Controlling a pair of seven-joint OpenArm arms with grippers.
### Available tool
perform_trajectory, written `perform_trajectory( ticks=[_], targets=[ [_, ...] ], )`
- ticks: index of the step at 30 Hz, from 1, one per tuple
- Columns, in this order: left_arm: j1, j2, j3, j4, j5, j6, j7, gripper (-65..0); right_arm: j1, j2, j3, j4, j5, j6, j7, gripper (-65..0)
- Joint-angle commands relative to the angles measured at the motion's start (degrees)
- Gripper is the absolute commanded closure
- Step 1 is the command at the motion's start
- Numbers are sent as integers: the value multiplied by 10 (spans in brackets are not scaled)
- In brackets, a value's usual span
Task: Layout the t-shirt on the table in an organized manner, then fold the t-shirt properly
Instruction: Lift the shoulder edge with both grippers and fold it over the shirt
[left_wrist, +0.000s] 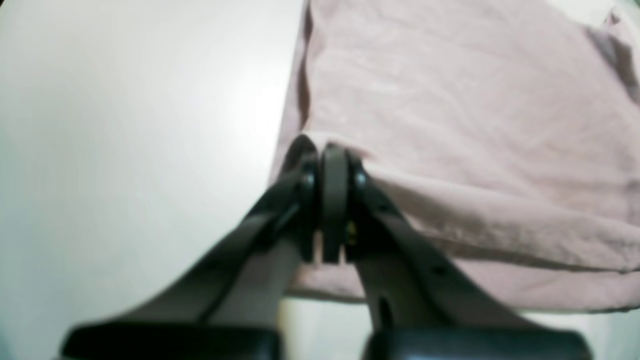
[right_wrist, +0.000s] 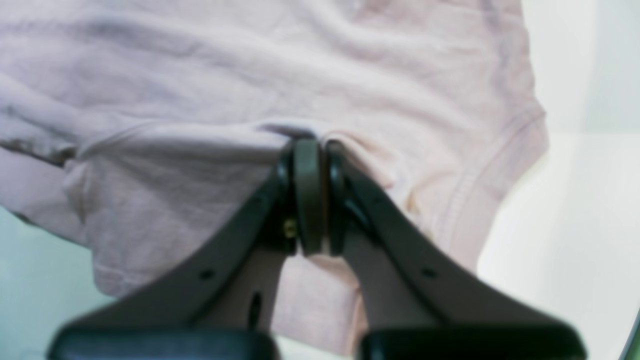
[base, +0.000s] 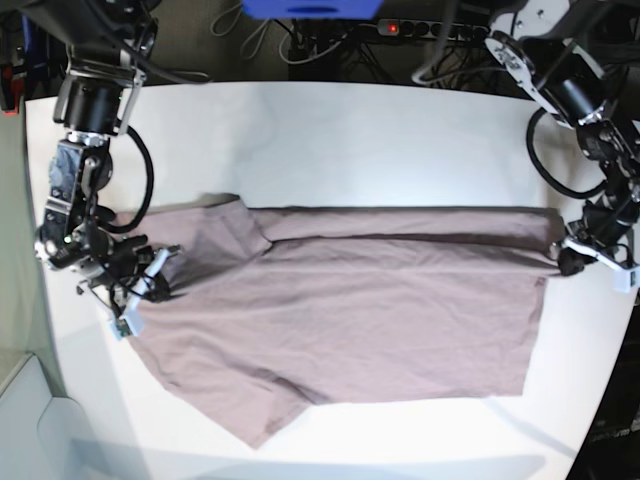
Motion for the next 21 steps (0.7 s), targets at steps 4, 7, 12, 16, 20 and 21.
perform_trajectory(
  ticks=[4, 7, 12, 16, 20, 21],
  targets=[
    [-9, -11, -1, 4, -10, 1, -16, -5, 17, 10, 2, -26, 5, 2, 13, 0],
    [-9, -11, -1, 4, -10, 1, -16, -6, 18, 11, 1, -52, 5, 2, 13, 0],
    [-9, -12, -2, 5, -10, 1, -16, -106, 17, 24, -27, -56, 5, 2, 11, -181],
    [-9, -12, -3, 8, -10, 1, -16, -160, 3, 30, -23, -6, 6, 2, 10, -302],
    [-8, -18, -2, 9, -10, 1, -11, -162, -24, 29, -12, 63, 6, 2, 7, -306],
    [-8, -23, -1, 7, -11, 1, -11, -162, -32, 29, -12, 77, 6, 2, 7, -306]
  ],
)
